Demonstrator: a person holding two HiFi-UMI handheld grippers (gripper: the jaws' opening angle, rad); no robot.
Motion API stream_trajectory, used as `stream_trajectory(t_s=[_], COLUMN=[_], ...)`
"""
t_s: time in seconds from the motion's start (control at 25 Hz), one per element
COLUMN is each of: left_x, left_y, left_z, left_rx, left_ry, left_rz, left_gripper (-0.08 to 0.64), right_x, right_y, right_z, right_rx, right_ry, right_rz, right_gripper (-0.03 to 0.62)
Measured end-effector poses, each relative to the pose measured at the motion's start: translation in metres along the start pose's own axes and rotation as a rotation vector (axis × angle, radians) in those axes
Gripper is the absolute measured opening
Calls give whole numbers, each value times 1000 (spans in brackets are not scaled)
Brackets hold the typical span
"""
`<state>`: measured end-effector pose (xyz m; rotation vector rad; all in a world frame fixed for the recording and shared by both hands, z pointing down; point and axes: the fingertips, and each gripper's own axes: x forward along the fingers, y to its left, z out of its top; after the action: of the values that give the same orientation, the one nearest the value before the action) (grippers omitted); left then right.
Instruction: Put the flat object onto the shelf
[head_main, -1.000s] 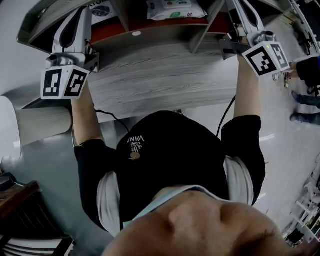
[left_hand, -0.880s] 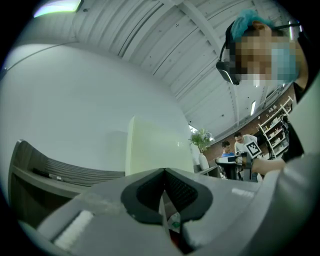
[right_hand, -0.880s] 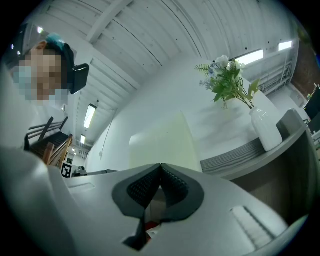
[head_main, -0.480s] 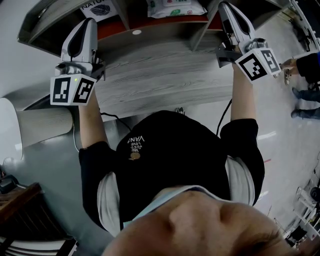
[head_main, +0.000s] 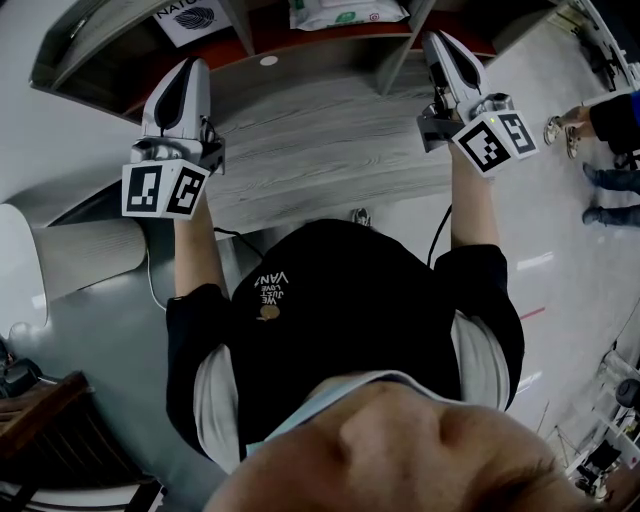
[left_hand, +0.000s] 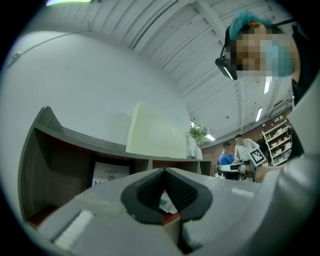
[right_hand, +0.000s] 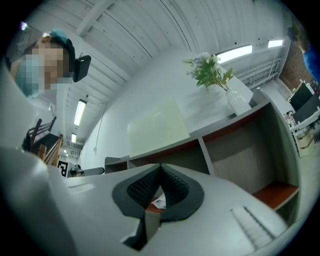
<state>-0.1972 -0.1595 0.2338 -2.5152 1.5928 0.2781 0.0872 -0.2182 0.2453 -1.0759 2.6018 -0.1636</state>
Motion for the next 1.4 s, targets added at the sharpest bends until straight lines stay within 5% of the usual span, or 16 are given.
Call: stream_trajectory(t_s=[1.4], left_x=[-33], left_y=[-44], left_z=[-129], left_rx=[-178], left_ry=[234], left_rz=[-75], left_gripper=[2], right_x=[-65], right_y=[8], right_z=[-132], right_rx=[182], right_ry=[172], right_rz=[-169], right_gripper=[0])
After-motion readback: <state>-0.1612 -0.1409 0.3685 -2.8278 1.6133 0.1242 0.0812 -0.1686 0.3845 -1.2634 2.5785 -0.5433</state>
